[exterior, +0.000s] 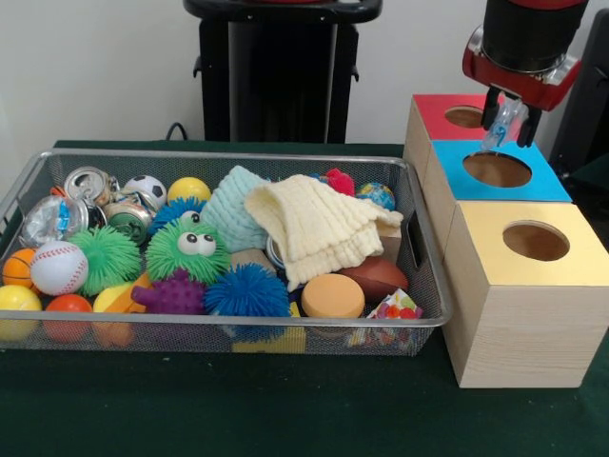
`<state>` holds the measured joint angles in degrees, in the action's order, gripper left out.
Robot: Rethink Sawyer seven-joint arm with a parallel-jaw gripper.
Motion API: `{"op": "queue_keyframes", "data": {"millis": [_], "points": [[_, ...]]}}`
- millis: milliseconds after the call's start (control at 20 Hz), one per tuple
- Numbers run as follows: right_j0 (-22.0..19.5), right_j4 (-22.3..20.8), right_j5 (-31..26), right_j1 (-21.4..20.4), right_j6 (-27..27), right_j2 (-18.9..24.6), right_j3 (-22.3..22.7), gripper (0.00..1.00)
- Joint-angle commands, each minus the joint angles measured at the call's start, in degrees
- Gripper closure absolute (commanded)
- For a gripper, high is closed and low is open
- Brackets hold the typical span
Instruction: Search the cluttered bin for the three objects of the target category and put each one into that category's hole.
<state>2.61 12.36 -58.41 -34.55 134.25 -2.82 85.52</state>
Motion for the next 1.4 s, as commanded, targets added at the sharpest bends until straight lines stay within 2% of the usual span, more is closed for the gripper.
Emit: {"op": "queue_keyframes", "data": {"millis": [50, 400, 450, 600, 750, 1400], "points": [[-1.1, 1.4, 2.2, 2.4, 4.4, 4.3, 3.4, 1.0], [-1.3, 1.0, 2.1, 2.9, 3.7, 4.4, 2.6, 1.0], [-1.5, 1.0, 1.6, 2.8, 3.1, 4.8, 2.7, 0.0], [-1.8, 1.5, 0.4, 3.0, 2.8, 5.2, 2.7, 0.0], [-1.1, 0.9, 2.5, 3.4, 4.3, 4.2, 1.8, 0.0], [-1.0, 1.6, 3.4, 1.8, 4.0, 4.4, 4.3, 0.0]]}}
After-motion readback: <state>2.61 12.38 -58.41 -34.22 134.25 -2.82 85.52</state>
